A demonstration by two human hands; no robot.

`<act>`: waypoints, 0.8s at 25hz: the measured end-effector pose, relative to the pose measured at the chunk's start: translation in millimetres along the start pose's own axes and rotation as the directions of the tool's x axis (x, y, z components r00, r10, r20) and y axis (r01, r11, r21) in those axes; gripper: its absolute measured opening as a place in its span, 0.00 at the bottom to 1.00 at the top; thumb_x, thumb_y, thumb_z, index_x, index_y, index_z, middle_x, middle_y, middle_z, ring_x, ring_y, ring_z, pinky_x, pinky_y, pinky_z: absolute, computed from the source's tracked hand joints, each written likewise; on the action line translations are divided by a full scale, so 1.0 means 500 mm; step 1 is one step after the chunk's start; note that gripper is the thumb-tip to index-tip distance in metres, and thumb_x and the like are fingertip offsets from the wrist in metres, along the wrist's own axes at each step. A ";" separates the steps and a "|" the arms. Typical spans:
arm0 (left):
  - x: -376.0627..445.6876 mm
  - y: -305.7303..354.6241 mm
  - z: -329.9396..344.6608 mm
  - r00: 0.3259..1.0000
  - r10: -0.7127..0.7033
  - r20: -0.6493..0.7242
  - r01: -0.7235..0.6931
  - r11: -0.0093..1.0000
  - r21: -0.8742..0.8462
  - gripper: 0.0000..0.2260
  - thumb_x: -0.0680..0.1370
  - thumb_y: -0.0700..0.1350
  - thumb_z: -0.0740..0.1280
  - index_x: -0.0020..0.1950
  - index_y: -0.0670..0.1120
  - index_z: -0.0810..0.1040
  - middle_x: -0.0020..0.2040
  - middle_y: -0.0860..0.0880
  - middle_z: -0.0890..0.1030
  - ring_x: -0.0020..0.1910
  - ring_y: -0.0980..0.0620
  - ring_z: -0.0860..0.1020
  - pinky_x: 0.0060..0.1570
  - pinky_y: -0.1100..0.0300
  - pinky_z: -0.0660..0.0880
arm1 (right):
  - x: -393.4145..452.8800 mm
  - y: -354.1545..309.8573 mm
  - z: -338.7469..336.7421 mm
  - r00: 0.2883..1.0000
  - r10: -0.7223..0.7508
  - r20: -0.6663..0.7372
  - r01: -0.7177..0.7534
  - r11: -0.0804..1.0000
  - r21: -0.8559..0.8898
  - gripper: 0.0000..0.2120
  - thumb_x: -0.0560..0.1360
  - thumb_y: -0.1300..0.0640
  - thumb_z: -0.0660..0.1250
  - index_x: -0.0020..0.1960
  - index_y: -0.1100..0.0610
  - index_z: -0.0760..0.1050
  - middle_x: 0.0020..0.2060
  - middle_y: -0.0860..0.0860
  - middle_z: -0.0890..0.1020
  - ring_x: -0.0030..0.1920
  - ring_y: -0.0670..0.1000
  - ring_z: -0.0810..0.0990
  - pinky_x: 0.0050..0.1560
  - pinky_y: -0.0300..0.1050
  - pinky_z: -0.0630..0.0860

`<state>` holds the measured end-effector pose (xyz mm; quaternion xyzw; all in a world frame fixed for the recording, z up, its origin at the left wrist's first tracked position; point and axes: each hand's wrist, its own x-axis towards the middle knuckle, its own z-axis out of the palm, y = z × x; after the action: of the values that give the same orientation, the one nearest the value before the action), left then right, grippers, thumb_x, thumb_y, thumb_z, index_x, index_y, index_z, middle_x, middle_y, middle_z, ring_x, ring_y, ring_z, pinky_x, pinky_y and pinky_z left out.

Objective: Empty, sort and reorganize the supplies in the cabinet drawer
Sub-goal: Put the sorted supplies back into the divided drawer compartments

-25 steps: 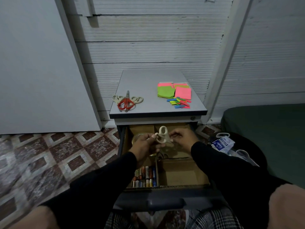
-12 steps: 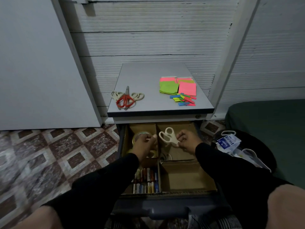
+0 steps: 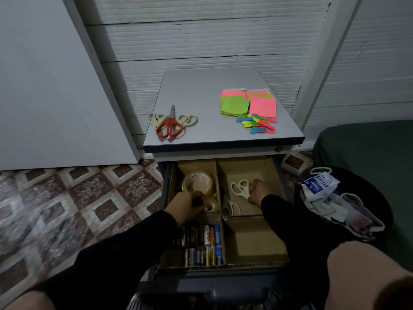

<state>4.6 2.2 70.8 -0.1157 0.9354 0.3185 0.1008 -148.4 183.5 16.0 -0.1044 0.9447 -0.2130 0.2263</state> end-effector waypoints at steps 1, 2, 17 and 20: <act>0.002 -0.003 0.001 1.000 -0.002 0.003 0.002 1.000 -0.031 0.09 0.77 0.43 0.66 0.57 0.46 0.77 0.51 0.55 0.77 0.51 0.61 0.73 0.50 0.70 0.67 | 0.003 -0.002 0.004 1.000 0.001 0.030 0.000 0.999 -0.047 0.10 0.73 0.63 0.67 0.49 0.57 0.67 0.48 0.58 0.76 0.53 0.58 0.77 0.57 0.49 0.74; 0.005 -0.005 0.001 1.000 -0.009 0.006 0.009 0.998 -0.056 0.08 0.77 0.42 0.66 0.56 0.46 0.77 0.49 0.56 0.76 0.50 0.61 0.72 0.50 0.70 0.67 | 0.004 -0.004 0.005 0.999 -0.003 0.054 0.007 0.997 -0.077 0.07 0.73 0.63 0.66 0.45 0.56 0.67 0.45 0.57 0.75 0.49 0.56 0.76 0.57 0.49 0.75; 0.001 -0.012 0.002 1.000 -0.026 0.001 0.026 0.995 -0.095 0.05 0.77 0.43 0.66 0.52 0.48 0.77 0.52 0.53 0.77 0.55 0.57 0.74 0.54 0.66 0.69 | -0.050 -0.020 -0.010 0.981 -0.068 0.181 0.031 0.979 0.199 0.12 0.76 0.69 0.57 0.42 0.55 0.72 0.36 0.49 0.73 0.34 0.48 0.72 0.32 0.38 0.69; -0.014 0.001 -0.017 0.999 0.002 -0.043 -0.003 1.000 -0.020 0.08 0.77 0.43 0.66 0.56 0.46 0.77 0.56 0.50 0.78 0.53 0.57 0.75 0.50 0.68 0.68 | -0.076 -0.047 -0.030 0.988 -0.114 0.108 0.089 0.973 0.214 0.10 0.74 0.69 0.61 0.46 0.56 0.75 0.40 0.51 0.76 0.45 0.51 0.76 0.48 0.46 0.77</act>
<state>10.2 -1.8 79.7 -0.1225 0.9342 0.3255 0.0793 -119.9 179.3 53.0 -0.1407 0.8954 -0.3156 0.2809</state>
